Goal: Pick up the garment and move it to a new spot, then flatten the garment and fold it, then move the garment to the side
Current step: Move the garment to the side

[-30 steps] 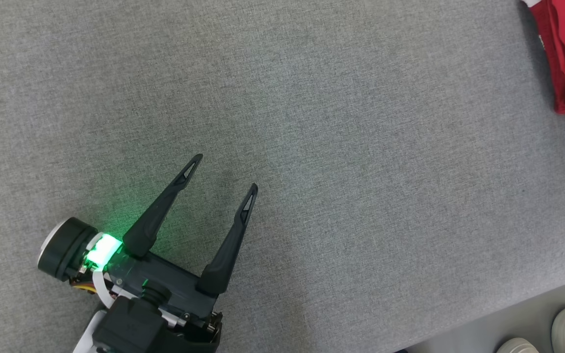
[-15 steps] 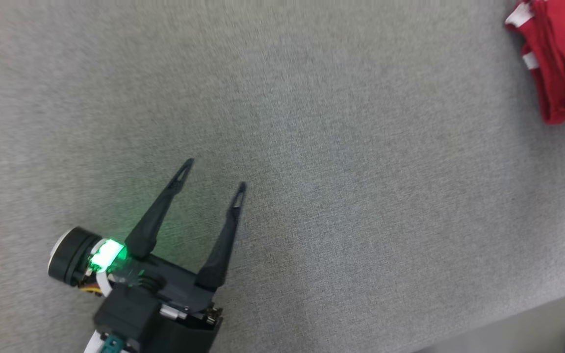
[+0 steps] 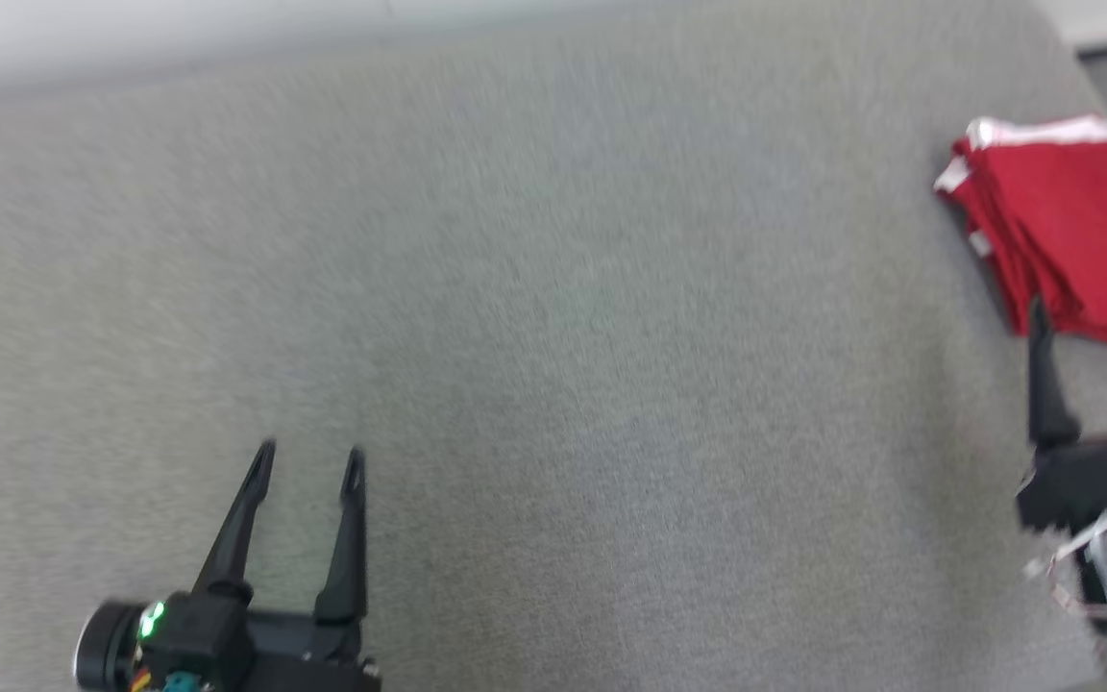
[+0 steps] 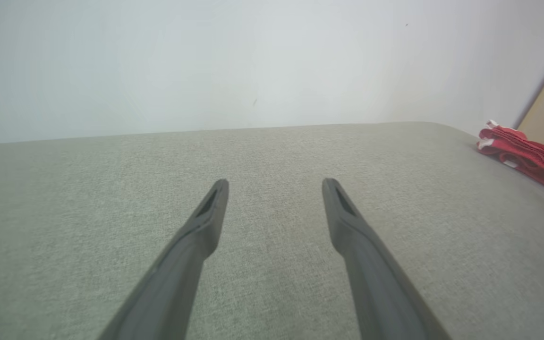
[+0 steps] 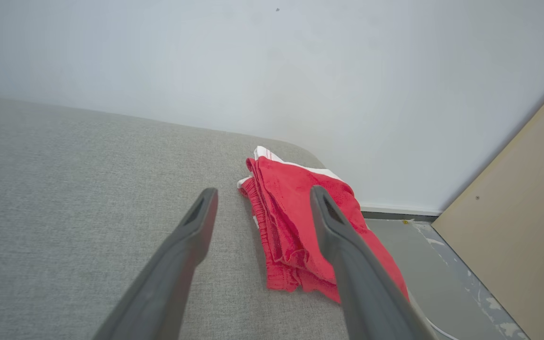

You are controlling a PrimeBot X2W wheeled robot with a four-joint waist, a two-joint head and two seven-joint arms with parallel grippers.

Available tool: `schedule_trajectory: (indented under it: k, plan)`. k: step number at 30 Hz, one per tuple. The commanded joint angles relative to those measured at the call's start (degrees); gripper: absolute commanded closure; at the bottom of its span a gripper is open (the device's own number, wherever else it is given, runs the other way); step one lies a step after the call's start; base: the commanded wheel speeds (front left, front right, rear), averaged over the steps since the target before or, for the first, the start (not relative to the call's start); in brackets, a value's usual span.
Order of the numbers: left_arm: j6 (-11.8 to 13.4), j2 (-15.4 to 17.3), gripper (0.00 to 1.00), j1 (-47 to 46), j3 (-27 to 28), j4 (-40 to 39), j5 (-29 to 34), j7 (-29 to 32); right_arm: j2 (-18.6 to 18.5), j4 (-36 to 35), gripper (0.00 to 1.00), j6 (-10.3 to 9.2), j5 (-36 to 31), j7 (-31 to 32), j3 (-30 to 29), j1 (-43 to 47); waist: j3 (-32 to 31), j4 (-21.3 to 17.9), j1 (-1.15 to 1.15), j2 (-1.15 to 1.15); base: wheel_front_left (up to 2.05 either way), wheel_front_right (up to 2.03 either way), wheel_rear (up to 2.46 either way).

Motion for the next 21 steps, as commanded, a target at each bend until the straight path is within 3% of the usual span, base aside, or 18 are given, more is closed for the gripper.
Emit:
schedule_trajectory:
  k: [1,7,15,21]
  plan:
    - [-0.05,-0.66,0.0,1.86,1.04,1.18,-0.51,-0.17,1.57,-1.22,0.0,-0.16,1.55,0.1,-0.32,2.97,-9.88,4.76,0.01,0.01,0.0,0.0,0.0]
    - [-0.03,-2.48,0.0,7.6,7.3,4.08,-0.14,-0.18,3.5,-5.46,0.0,-0.16,5.25,0.8,1.56,11.93,-17.43,6.89,0.01,0.01,0.0,0.0,0.0]
    - [-0.79,-3.94,0.0,11.33,13.59,5.57,0.16,-0.18,5.79,-9.06,0.0,-0.16,6.49,1.12,2.59,18.07,-20.69,8.46,0.01,0.01,0.0,0.0,0.0]
    - [-1.41,-4.73,0.0,13.19,15.34,7.15,1.14,-0.18,6.94,-9.08,0.0,-0.16,6.89,0.76,4.58,20.29,-21.82,8.59,0.01,0.01,0.0,0.0,0.0]
